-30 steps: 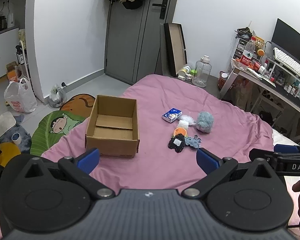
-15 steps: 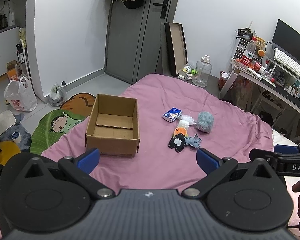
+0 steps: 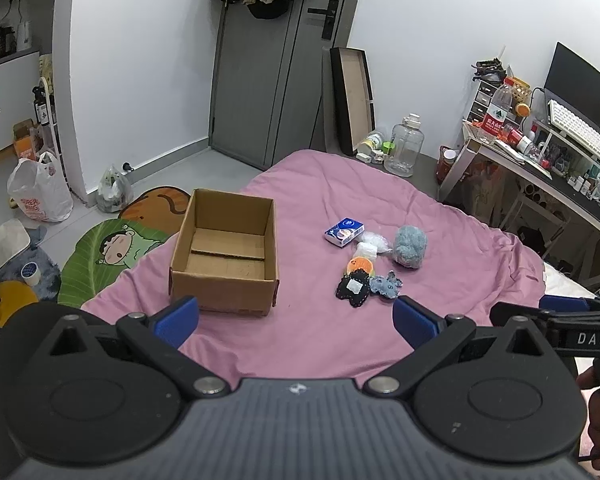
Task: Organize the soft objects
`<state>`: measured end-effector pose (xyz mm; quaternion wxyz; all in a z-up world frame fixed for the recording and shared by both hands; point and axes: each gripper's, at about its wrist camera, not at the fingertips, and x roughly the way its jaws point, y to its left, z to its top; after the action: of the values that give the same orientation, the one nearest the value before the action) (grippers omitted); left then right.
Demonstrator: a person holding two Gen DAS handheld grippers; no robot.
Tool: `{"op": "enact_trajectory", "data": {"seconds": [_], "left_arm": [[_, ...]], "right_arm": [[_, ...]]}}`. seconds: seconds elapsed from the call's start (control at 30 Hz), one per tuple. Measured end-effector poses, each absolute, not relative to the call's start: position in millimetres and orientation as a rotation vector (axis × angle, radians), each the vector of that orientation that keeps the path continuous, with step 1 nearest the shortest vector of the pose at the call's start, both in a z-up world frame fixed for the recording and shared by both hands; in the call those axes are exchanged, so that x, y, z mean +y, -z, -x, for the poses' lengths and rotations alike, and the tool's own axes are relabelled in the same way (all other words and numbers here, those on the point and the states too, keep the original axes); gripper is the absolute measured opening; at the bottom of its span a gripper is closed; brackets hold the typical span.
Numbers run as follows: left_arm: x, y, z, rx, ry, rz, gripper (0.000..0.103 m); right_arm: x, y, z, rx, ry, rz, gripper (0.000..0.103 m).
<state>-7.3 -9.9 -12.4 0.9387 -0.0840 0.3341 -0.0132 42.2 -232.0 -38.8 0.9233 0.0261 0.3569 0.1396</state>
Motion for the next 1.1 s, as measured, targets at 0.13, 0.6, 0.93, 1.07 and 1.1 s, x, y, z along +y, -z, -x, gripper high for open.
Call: {"op": "enact_trajectory", "data": {"seconds": [0.13,0.6,0.93,1.07,1.1], "left_arm": [[-10.6,13.2,6.7,0.679,0.024,0.172,0.102],[-20.3,34.2,-31.5,0.705,0.057,0.145,0.102],[-27.1,58.4,-67.6,0.763,0.051,0.166,0.102],[-30.6,66.5,-83.2,0.782,0.045,0.171,0.101],[-31.6,68.3,-86.4,0.787,0.042,0.172,0.101]], "right_arm": [[-231.5,41.8,-46.6,0.736,-0.276,-0.083,0.103],[-230.6,66.4,-74.1,0.754,-0.217,-0.113,0.103],[-238.3,89.9,-102.0,0.801,-0.213,-0.132,0.103],[-244.3,96.1,-112.6,0.809,-0.210,-0.158,0.103],[-246.3,97.3,-115.8,0.811,-0.212,-0.165,0.103]]}}
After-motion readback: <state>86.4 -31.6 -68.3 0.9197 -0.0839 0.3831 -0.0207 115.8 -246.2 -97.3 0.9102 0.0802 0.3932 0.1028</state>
